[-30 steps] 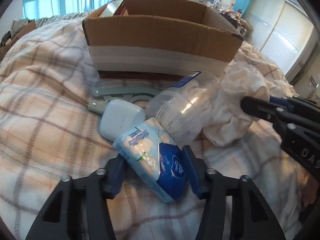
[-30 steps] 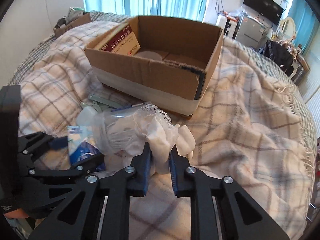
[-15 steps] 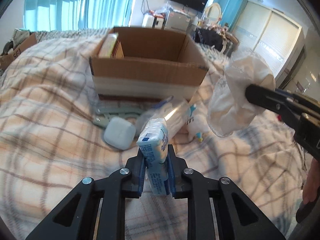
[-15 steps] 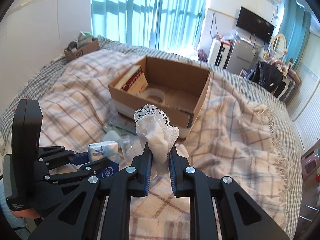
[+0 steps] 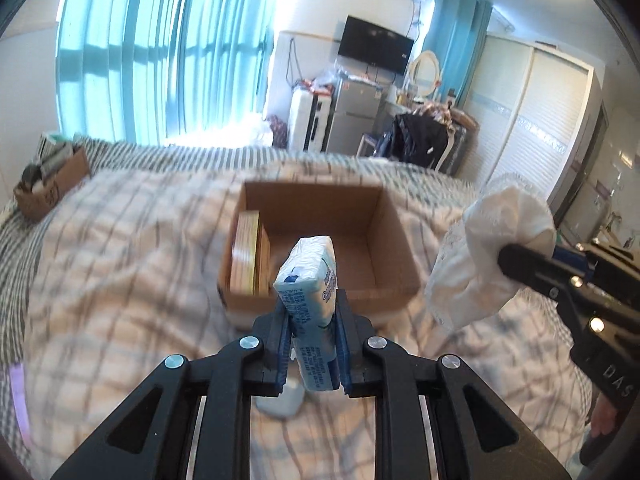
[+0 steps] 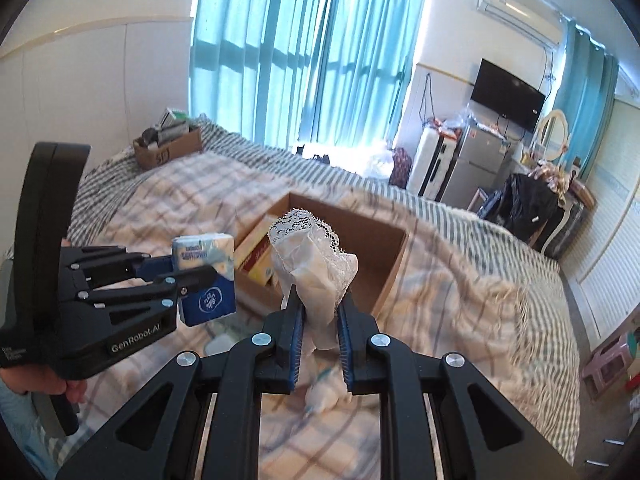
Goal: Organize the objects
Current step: 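Carry the wipes pack and tissue into the cardboard box and open both tools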
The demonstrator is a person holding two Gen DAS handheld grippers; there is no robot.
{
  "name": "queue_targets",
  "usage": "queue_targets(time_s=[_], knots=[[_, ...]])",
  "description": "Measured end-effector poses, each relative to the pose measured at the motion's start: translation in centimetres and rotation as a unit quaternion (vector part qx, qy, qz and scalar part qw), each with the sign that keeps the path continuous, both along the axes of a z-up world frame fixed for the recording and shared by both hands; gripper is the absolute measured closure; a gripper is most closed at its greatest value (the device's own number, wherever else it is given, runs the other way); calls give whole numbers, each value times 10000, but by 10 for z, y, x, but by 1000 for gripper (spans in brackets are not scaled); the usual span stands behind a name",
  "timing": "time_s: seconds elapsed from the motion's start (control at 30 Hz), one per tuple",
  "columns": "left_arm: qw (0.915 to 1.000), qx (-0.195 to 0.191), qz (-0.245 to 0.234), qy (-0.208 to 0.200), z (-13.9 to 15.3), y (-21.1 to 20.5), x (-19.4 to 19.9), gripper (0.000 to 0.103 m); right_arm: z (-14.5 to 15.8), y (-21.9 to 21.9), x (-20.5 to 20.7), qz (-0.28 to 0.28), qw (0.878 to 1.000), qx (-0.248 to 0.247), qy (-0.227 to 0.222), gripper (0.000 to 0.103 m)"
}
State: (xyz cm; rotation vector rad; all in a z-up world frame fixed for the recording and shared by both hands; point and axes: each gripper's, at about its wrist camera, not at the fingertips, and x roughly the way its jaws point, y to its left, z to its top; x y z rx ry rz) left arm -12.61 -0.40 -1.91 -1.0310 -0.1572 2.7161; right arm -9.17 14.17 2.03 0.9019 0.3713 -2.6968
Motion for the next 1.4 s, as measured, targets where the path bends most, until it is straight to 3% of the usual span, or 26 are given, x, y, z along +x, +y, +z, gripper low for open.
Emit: queue_targets(time_s=[0.2,0.43,0.6,0.83,1.07,1.27,1.3,1.33,1.4], knots=[[9997,-54,-89,209,19,-6,-43,84,16,3,-35,-148,9998,-16,141,88],[9997,-123,-165,154,13,-3,-96,84,16,11,-98,-282,9995,-93,78,88],[9993,-237,-292,44,-8,10,-133,84,-5,10,-141,-232,9997,-29,-102,88],[9987,-312,-342,-223,-49,23,-171,84,-55,15,-193,-249,9981,-110,-561,88],[9978,-266,-400,-460,-68,31,-186,84,-80,26,-209,-242,9964,-247,-778,88],[9971,-457,-83,-597,-58,29,-176,74,-63,34,-195,-394,9968,-372,-593,67],[9972,-470,-83,-572,-52,28,-169,66,-57,36,-190,-407,9970,-390,-539,61],[9974,-472,-81,-544,-47,28,-166,47,-49,37,-184,-432,9971,-416,-461,52],[9981,-478,-28,-399,-31,25,-153,33,-35,39,-173,-477,9973,-446,-344,44]])
